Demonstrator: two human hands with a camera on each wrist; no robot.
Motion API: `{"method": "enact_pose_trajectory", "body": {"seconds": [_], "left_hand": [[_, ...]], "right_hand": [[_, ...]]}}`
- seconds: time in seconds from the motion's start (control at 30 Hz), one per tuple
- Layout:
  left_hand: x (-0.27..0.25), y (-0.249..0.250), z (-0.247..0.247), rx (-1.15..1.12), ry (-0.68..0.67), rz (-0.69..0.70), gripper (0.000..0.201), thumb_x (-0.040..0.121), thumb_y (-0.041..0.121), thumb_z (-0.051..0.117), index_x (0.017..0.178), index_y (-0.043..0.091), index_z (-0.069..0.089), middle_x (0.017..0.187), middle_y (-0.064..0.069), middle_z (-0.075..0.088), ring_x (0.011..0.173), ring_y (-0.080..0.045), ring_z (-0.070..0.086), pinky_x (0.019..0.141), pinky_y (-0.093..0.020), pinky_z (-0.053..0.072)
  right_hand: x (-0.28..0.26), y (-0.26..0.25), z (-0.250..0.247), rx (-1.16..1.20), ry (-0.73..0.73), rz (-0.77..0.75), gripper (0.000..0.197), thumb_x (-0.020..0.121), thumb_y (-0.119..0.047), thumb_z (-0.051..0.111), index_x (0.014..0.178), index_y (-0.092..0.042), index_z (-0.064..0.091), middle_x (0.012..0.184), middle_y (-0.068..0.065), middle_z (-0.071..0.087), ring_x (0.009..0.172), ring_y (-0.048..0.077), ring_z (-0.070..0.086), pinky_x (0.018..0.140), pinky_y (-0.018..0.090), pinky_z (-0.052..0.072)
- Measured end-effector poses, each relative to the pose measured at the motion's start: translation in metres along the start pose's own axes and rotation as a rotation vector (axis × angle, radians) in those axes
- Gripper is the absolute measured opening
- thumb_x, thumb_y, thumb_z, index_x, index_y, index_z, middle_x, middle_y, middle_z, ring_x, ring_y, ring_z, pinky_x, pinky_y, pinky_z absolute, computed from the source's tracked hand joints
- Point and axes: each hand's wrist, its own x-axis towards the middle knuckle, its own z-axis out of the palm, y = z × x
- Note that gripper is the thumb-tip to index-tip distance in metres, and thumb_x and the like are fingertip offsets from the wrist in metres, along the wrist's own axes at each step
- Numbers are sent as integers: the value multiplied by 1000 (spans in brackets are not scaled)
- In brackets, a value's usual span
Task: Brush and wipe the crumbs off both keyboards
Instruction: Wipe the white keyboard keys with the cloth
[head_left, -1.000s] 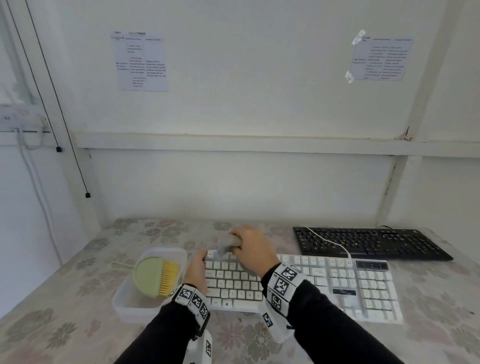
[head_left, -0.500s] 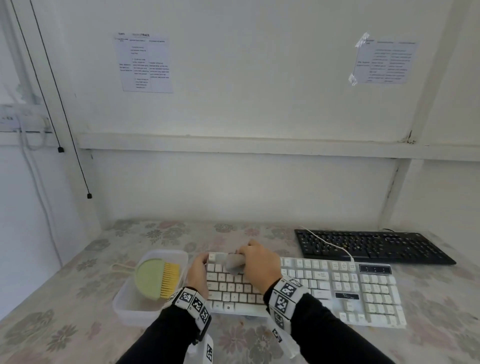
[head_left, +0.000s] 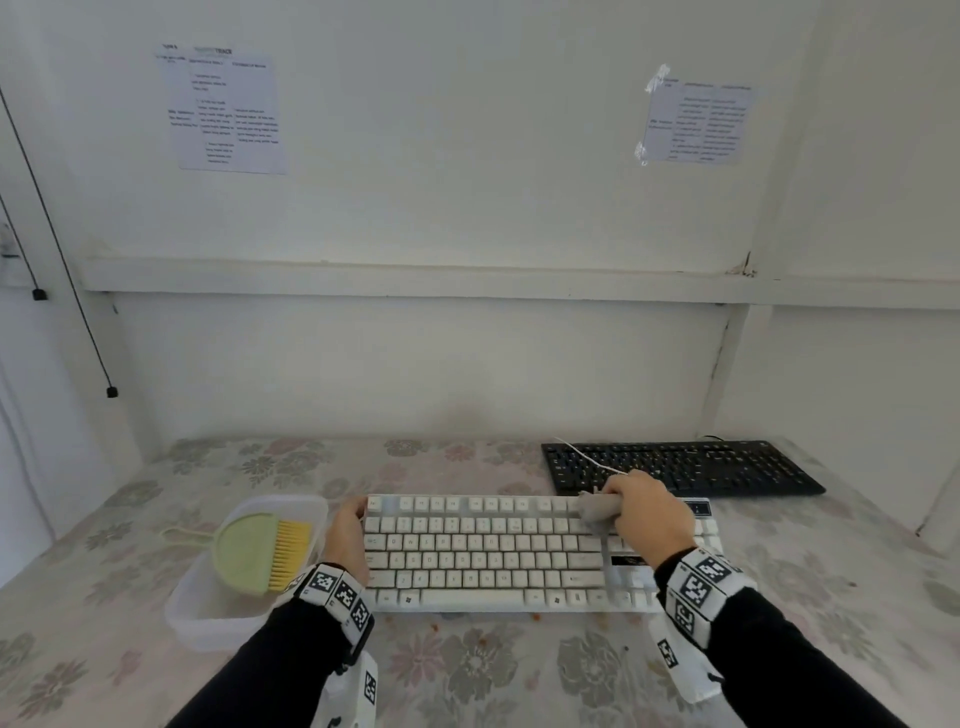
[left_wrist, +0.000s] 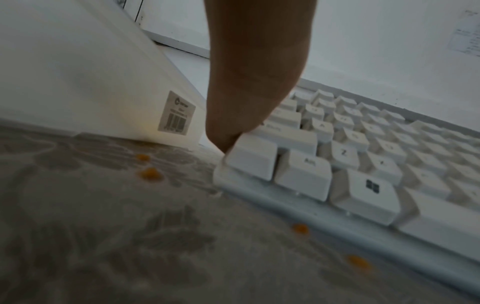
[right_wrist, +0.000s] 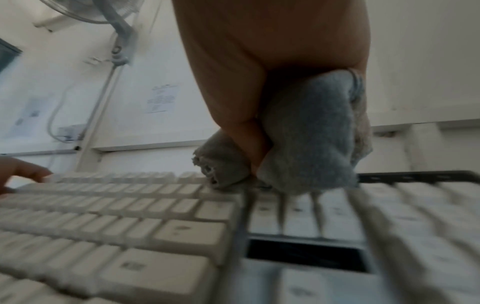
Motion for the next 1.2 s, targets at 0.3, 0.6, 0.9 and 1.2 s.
{"method": "enact_pose_trajectory", "body": {"seconds": [0.3,0.6,0.9,1.2], "left_hand": [[-2,1,2,-25,25,12,37,89,39,44,71,13,62,71,-14,60,56,-29,61,58,-35,53],[-8,3,0,-20,-1,-15,37,80,44,50,74,12,68,79,-18,65,69,-34,65,71,-47,54],[6,4,-10,-57,-112,34,40,71,36,61,92,4,69,90,-20,65,84,-34,60,77,-41,48],[0,7,-2,-126,-111,25,30,91,23,45,69,10,62,60,-7,63,54,-21,58,55,-29,47]], "right_hand": [[-7,78,-27,-26,86,331,22,87,-8,46,102,-22,54,107,4,47,79,22,53,71,34,46],[-7,-2,-18,189,121,-83,35,84,-14,58,119,-19,55,116,1,49,86,12,48,79,26,46],[-23,-172,49,170,-49,-533,26,88,-18,53,113,-20,59,110,0,55,96,21,58,69,29,44],[-32,-185,72,-93,-68,-584,26,90,-6,47,115,-12,53,114,9,49,93,30,59,54,31,32]]}}
